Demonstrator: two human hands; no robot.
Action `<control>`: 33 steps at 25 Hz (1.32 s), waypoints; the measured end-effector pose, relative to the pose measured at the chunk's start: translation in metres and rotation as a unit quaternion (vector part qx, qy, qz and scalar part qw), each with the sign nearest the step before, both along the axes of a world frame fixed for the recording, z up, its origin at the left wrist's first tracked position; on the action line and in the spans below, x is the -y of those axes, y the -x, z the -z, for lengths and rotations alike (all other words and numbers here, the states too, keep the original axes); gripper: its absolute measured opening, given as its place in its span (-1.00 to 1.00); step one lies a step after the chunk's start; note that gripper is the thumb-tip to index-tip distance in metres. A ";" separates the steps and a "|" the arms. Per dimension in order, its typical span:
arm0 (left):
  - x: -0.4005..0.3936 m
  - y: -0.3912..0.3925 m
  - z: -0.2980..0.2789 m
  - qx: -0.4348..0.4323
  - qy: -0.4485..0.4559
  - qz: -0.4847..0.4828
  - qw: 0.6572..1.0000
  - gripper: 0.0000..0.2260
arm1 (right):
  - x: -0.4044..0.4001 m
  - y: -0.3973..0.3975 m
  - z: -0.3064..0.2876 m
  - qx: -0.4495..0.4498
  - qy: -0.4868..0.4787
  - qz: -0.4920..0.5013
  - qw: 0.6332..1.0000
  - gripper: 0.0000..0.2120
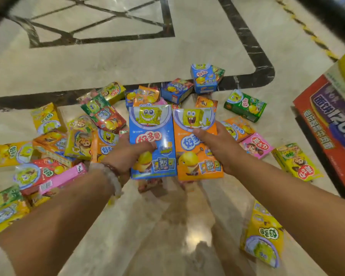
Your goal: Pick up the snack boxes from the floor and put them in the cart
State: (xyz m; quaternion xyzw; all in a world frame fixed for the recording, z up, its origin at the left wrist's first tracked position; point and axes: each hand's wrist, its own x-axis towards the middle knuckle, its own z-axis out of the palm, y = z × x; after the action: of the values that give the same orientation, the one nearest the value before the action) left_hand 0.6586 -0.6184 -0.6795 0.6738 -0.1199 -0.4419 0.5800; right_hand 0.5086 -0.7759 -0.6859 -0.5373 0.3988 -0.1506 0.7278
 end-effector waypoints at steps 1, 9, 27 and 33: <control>0.011 -0.012 -0.049 0.013 0.007 0.007 1.000 -0.73 | 0.009 -0.012 -0.045 0.011 0.017 0.005 1.000 -0.67; 0.050 -0.064 -0.516 0.091 0.129 0.072 0.985 -0.57 | 0.053 -0.041 -0.513 0.123 0.125 0.015 0.984 -0.70; 0.021 0.184 -0.963 0.104 0.331 0.401 0.848 -0.50 | -0.170 0.306 -0.960 0.069 0.390 0.385 0.834 -0.31; -0.049 0.404 -0.966 0.026 0.351 0.561 0.750 -0.74 | -0.335 0.491 -0.965 -0.008 0.413 0.547 0.728 -0.60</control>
State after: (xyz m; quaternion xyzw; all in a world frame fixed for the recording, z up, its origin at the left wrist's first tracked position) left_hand 0.2542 -0.5696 0.2869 0.2463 -0.6378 -0.5966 0.4202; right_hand 0.0176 -0.4406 0.2788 -0.4748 0.5276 -0.6682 0.2230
